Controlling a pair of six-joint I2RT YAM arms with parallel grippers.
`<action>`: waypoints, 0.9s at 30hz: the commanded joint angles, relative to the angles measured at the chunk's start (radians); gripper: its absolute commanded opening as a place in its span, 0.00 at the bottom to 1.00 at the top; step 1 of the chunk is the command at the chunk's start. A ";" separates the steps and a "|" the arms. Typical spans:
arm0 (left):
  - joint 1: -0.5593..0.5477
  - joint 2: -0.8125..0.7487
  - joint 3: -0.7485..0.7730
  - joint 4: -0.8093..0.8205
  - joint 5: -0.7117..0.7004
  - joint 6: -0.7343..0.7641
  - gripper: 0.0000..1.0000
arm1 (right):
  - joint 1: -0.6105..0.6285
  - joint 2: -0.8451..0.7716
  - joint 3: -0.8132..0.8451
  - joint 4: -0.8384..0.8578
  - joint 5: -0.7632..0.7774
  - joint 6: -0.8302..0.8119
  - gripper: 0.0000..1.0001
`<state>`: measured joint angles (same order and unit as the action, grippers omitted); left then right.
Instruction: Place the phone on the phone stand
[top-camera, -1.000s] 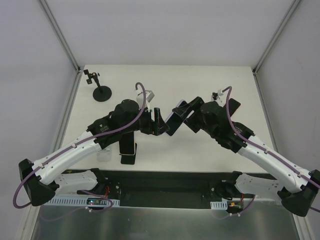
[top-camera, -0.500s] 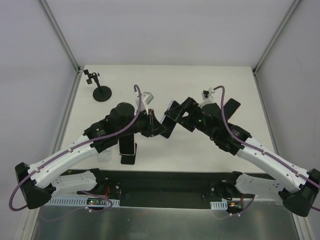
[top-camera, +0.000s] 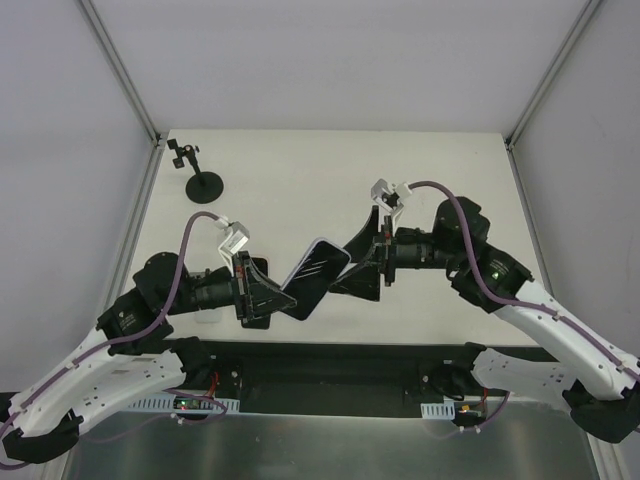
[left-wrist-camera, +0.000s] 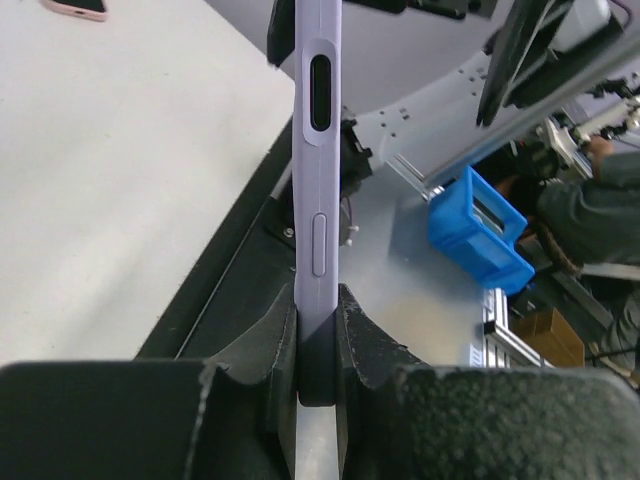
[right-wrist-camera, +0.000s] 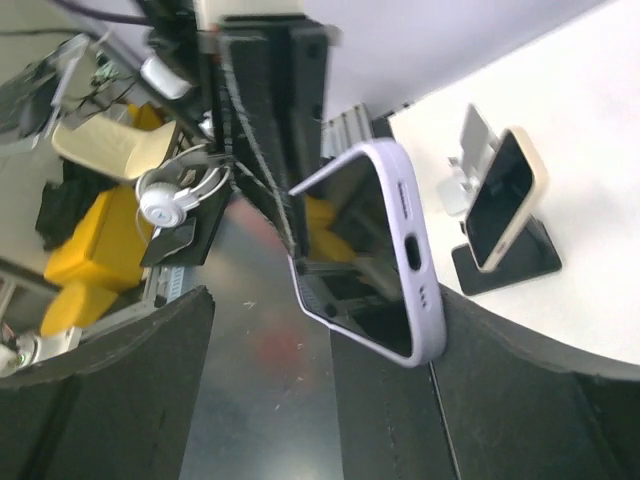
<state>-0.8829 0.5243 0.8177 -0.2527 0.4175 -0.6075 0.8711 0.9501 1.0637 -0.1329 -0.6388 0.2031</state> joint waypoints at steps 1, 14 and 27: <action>-0.002 -0.049 -0.003 0.084 0.138 0.052 0.00 | -0.003 -0.002 0.127 0.000 -0.228 -0.131 0.77; -0.002 -0.053 0.035 0.087 0.204 0.120 0.00 | -0.003 0.045 0.134 0.124 -0.259 -0.036 0.38; -0.002 -0.075 0.032 0.128 0.142 0.092 0.00 | 0.016 0.064 0.038 0.340 -0.306 0.064 0.30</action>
<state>-0.8841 0.4641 0.8108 -0.2447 0.5934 -0.5076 0.8753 1.0164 1.1069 0.0761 -0.8711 0.2310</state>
